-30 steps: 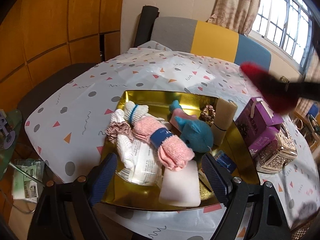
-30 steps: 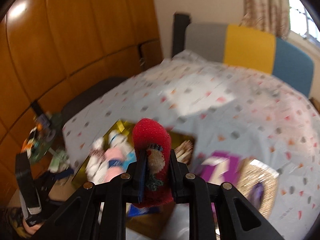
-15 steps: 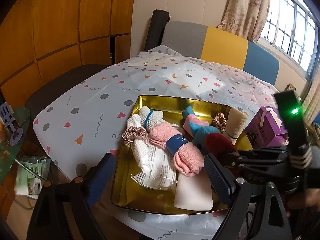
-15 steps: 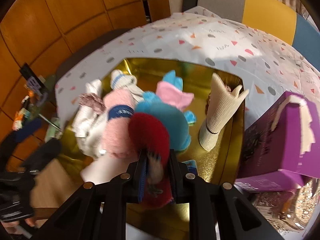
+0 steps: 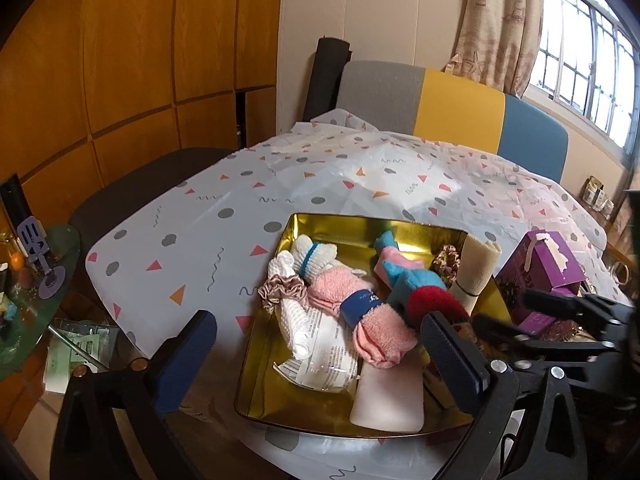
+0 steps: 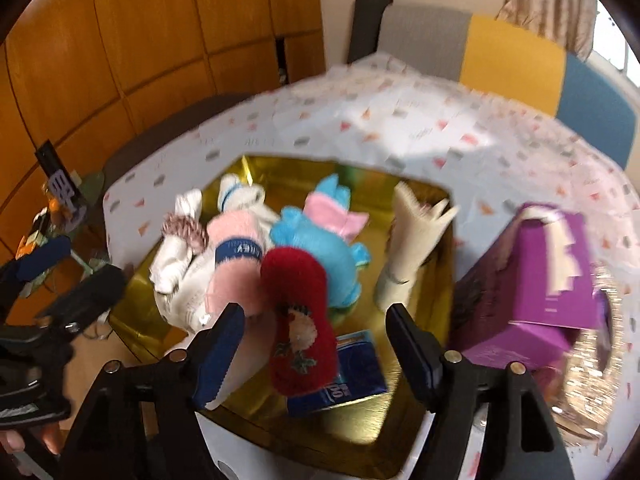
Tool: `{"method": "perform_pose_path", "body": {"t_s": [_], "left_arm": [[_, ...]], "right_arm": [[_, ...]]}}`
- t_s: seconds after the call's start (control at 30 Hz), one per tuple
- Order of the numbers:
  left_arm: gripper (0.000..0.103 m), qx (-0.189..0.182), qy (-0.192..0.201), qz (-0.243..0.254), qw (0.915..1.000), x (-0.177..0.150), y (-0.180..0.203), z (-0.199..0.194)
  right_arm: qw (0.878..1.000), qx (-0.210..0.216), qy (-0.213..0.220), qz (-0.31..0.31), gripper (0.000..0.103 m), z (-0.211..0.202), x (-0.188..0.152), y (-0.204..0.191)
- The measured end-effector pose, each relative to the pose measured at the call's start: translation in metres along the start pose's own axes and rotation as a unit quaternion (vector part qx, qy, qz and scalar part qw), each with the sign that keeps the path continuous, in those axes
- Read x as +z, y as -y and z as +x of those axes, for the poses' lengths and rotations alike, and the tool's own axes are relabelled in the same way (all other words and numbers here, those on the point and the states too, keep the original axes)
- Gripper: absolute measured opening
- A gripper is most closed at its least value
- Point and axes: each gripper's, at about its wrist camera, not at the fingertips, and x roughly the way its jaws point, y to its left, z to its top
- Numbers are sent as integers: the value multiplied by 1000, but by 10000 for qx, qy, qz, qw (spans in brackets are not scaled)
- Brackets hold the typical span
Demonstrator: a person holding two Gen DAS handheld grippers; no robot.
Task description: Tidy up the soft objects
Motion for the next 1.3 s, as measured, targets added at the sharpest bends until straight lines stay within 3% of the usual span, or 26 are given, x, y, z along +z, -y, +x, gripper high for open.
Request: {"method": "perform_pose_path", "body": {"t_s": [0.23, 0.5, 1.3], "left_arm": [[103, -90, 120, -1, 9999, -3, 15, -12], [103, -57, 251, 166, 9995, -13, 35, -25], [103, 130, 222, 273, 9993, -19, 49, -27]], "right_arm": [[9938, -816, 598, 456, 74, -43, -15, 14], [9855, -1214, 850, 825, 74, -64, -35, 24], [9799, -1321, 913, 1183, 74, -69, -47, 37]]}}
